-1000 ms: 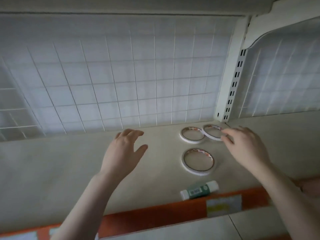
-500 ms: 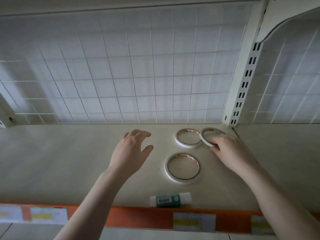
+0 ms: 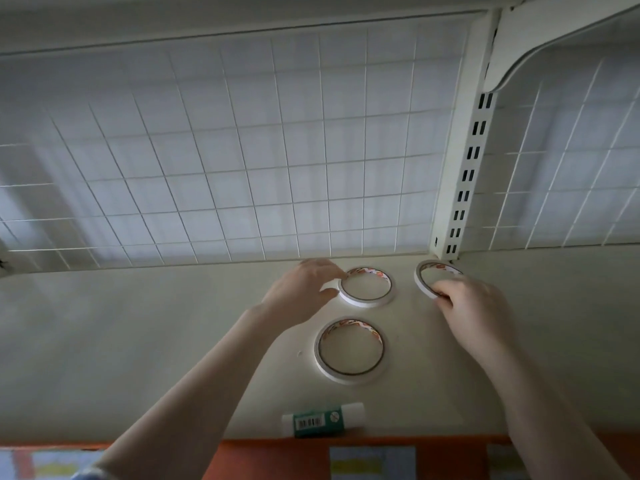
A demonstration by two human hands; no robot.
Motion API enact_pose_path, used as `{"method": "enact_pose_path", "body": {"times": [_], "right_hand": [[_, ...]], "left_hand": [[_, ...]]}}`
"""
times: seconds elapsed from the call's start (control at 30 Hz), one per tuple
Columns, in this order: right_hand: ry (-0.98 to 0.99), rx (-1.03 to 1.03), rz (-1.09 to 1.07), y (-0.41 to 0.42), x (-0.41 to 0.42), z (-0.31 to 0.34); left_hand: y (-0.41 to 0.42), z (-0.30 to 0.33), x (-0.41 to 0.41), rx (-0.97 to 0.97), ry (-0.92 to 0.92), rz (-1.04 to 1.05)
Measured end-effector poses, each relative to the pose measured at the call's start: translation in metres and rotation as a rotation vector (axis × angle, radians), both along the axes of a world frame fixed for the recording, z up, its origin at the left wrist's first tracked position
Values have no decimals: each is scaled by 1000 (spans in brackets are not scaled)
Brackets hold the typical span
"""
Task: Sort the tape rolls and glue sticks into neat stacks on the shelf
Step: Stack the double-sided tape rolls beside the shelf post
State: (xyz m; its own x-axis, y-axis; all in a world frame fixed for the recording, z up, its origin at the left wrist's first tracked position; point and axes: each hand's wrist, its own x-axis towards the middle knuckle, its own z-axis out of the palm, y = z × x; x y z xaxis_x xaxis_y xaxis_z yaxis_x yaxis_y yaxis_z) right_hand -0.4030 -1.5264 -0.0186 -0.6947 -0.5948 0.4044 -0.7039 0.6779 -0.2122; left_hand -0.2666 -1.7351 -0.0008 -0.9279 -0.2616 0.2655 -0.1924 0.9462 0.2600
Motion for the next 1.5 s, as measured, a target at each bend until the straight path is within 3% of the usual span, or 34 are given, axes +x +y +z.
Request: {"method": "enact_pose_path", "body": {"times": [0.17,0.37,0.5,0.63,0.8,1.07,1.5], "right_hand": [[-10,-31,-4,2,-3,-1],[3,-56,19,5,-4,-2],[13,-31,23,5,-4,-1],[43,-34,73,2,0,1],[125,-68,178,-7,11,8],[191,-140,328,-39,74,43],[159,-212,546,-182,303,53]], "left_hand": [[-1,-12,-19,-30,-83,-184],[1,-11,-22,-181,-27,-255],[8,-9,-14,-294,-2,-166],[6,-1,10,-284,37,-44],[-7,10,66,-244,127,36],[-23,39,166,-356,252,187],[-100,56,422,-413,302,460]]}}
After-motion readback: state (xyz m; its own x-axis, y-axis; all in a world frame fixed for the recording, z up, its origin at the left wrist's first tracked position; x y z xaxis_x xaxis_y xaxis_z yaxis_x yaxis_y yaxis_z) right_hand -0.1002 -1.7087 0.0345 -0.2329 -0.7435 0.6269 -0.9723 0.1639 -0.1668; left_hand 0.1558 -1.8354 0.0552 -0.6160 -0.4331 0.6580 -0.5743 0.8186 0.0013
